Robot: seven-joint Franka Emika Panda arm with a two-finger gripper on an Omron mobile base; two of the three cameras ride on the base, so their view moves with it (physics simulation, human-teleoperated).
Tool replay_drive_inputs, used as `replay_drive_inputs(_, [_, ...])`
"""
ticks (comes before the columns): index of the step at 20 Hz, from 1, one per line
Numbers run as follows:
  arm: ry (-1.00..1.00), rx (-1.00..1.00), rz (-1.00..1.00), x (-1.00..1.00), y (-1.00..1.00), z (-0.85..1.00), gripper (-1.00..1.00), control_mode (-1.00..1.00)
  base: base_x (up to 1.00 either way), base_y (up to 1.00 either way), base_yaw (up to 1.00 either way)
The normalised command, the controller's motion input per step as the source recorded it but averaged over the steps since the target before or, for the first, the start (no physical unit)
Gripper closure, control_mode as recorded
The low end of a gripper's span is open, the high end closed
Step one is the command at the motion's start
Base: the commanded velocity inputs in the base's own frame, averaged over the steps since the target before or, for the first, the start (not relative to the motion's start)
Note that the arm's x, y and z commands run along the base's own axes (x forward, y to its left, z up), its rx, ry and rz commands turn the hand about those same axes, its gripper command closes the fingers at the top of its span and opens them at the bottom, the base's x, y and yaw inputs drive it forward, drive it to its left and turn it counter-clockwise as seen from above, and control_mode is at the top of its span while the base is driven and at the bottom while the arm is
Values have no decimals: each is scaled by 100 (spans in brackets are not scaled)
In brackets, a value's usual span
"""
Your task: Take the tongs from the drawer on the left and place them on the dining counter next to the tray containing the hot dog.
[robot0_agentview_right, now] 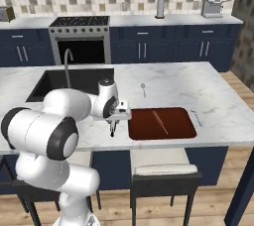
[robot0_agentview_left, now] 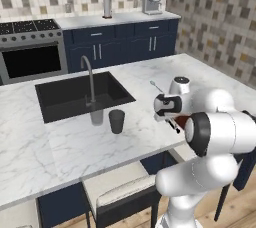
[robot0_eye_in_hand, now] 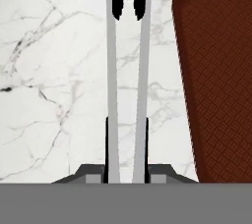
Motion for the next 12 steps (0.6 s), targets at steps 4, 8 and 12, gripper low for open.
replay_drive_inputs(4, [0,0,0,18,0,-21,100,-100,0,0,0])
replay_drive_inputs(8, [0,0,0,16,0,-17,100,-100,0,0,0])
replay_drive_inputs(12, [0,0,0,15,0,-22,100,-100,0,0,0])
